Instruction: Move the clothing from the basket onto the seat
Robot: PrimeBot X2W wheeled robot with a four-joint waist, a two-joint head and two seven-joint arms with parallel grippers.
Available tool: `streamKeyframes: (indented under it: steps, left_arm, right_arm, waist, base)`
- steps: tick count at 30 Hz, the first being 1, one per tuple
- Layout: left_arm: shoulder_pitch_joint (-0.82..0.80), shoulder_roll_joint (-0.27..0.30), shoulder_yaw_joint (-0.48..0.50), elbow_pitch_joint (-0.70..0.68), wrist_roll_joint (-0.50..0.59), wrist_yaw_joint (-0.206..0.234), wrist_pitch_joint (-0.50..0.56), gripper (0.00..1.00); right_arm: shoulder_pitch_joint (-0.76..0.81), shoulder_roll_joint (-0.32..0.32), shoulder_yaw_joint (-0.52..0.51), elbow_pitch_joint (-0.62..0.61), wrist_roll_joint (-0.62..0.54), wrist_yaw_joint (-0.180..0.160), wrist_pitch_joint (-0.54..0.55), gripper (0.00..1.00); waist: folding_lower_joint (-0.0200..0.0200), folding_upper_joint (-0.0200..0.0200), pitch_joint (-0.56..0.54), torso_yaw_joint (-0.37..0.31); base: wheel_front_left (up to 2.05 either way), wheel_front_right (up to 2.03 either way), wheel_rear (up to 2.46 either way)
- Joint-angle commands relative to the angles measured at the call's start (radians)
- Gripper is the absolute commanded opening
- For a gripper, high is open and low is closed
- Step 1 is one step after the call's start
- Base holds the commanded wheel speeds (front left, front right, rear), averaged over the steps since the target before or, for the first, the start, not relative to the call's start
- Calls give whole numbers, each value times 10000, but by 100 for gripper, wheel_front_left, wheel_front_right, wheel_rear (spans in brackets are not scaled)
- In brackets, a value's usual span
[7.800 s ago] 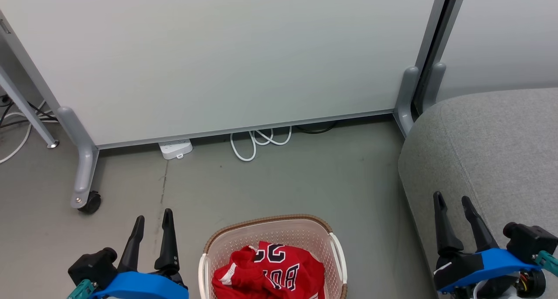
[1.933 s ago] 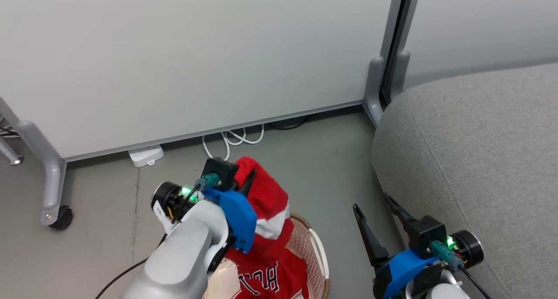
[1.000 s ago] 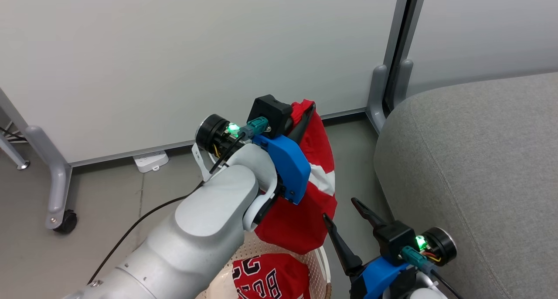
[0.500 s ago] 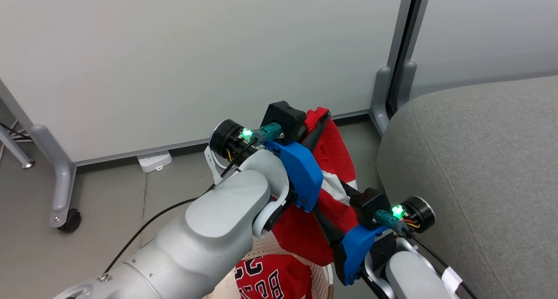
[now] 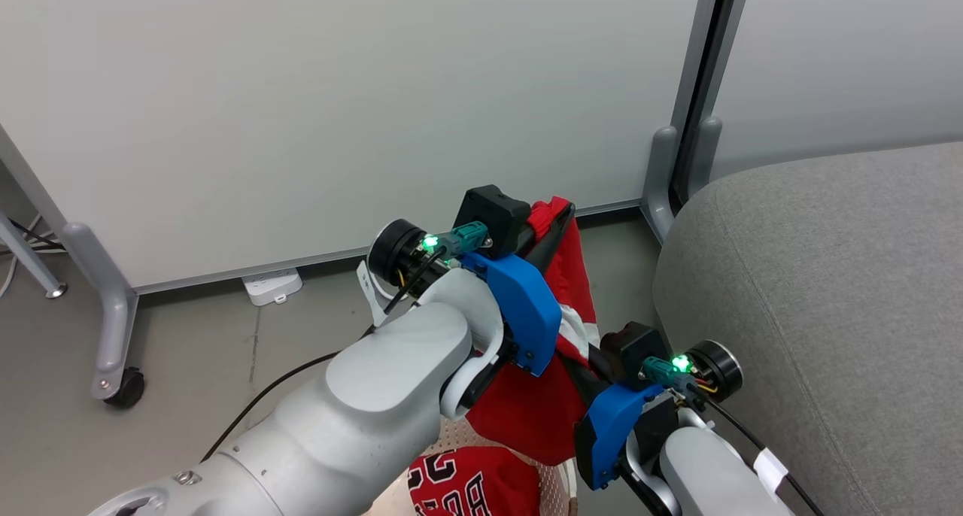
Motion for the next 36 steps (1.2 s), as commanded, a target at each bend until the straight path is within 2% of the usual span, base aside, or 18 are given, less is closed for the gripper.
streamKeyframes:
  steps: [1, 10, 20, 21, 22, 23, 31, 36]
  left_arm:
    - [-139, 18, -20, 15, -77, 35, -62, 0]
    - [-282, 20, -237, 89, -428, 69, -297, 0]
    - [-288, 18, -375, 118, -770, -117, -419, 0]
    - [-277, 20, -383, 119, -786, -150, -478, 25]
    - [-277, 20, -392, 135, -791, -166, -536, 79]
    - [-241, 21, -400, 150, -768, -207, -595, 100]
    - [819, 120, -183, 467, -421, -712, -1203, 100]
    - [2184, 625, 1330, -789, 891, -709, -1225, 100]
  right_arm:
    - [-111, -17, 28, 38, 53, -3, -59, 0]
    - [-144, -17, 64, 174, 41, -3, -89, 0]
    - [-144, -17, 29, 167, -11, -3, -210, 0]
    - [-146, -17, 25, 156, -13, -3, -207, 0]
    - [-148, -17, 27, 134, -5, -3, -226, 0]
    - [-161, -17, 22, 113, 8, -3, -243, 0]
    - [-305, -16, -401, -32, -279, -3, -321, 0]
    - [-186, -19, -847, -129, -467, -3, -372, 0]
  waist:
    - [0, -1, -6, -29]
    - [0, -1, -37, -101]
    - [0, -1, -3, -114]
    - [0, -1, 4, -117]
    - [0, -1, 13, -125]
    - [0, -1, 24, -133]
    - [0, -1, 176, -139]
    - [0, -1, 286, -66]
  base:
    - [0, 0, 0]
    - [0, 0, 0]
    - [0, 0, 0]
    - [0, 0, 0]
    - [0, 0, 0]
    - [0, 0, 0]
    - [0, 0, 0]
    - [0, 0, 0]
